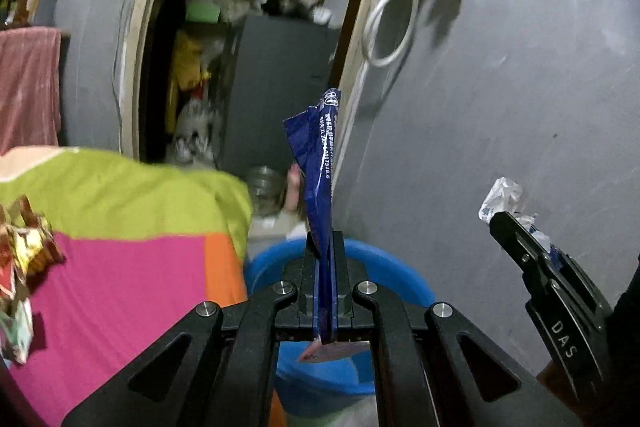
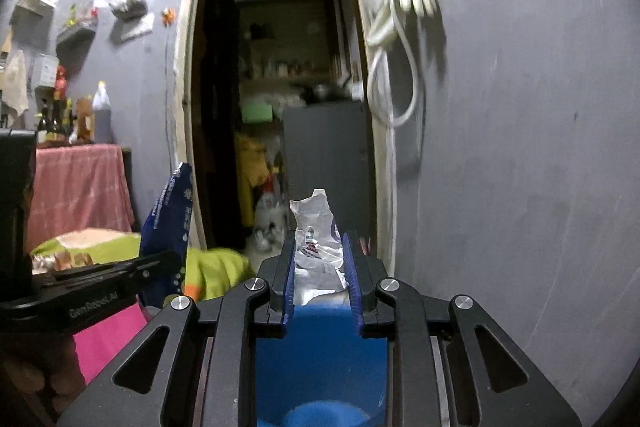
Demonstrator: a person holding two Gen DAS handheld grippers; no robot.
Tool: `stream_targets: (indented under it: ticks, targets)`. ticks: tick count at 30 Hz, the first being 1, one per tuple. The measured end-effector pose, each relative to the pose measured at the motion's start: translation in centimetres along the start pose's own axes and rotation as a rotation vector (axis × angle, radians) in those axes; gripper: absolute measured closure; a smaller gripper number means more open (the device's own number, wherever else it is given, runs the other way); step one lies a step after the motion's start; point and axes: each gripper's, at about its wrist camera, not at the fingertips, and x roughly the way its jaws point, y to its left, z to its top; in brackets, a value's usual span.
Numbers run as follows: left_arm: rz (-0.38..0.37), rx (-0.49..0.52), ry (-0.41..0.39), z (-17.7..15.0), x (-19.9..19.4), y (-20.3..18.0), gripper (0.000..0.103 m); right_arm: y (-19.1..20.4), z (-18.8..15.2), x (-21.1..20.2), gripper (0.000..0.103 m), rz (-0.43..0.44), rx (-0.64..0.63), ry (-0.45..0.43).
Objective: Collect trash
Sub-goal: 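Carry both items over the blue basin and open both tools to drop them, then move both tools back over the trash on the bed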
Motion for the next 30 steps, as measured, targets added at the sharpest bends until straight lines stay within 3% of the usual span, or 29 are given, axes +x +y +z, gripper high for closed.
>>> stream_targets:
  ticks: [6,14,17,23,25,27,30]
  targets:
    - [-0.006,-0.02,0.14,-0.8,3.6,0.8,0.101,-1.2,-2.1,2.2,0.082,0.013,0.055,0.109]
    - [0.002,-0.036,0.199,-1.0,4.6,1.4,0.099,-2.3,-3.0,3.4,0.078,0.019,0.09,0.186]
    - [-0.002,-0.053,0.213,-1.0,4.5,1.5,0.087,-2.4,-2.9,3.4,0.069,0.021,0.095,0.184]
    - [-0.007,-0.096,0.162,0.1,1.7,2.3,0.083,-2.3,-1.5,2.8,0.069,0.008,0.099,0.154]
    - [-0.012,-0.108,0.126,0.9,0.3,2.6,0.076,-2.0,-0.4,2.0,0.067,0.003,0.094,0.124]
    - [-0.011,-0.116,0.066,1.9,-1.7,3.1,0.07,-1.6,0.7,1.1,0.062,0.001,0.086,0.092]
    - [-0.002,-0.109,-0.007,3.3,-4.6,3.9,0.069,-0.4,3.0,-0.9,0.049,0.005,0.068,0.024]
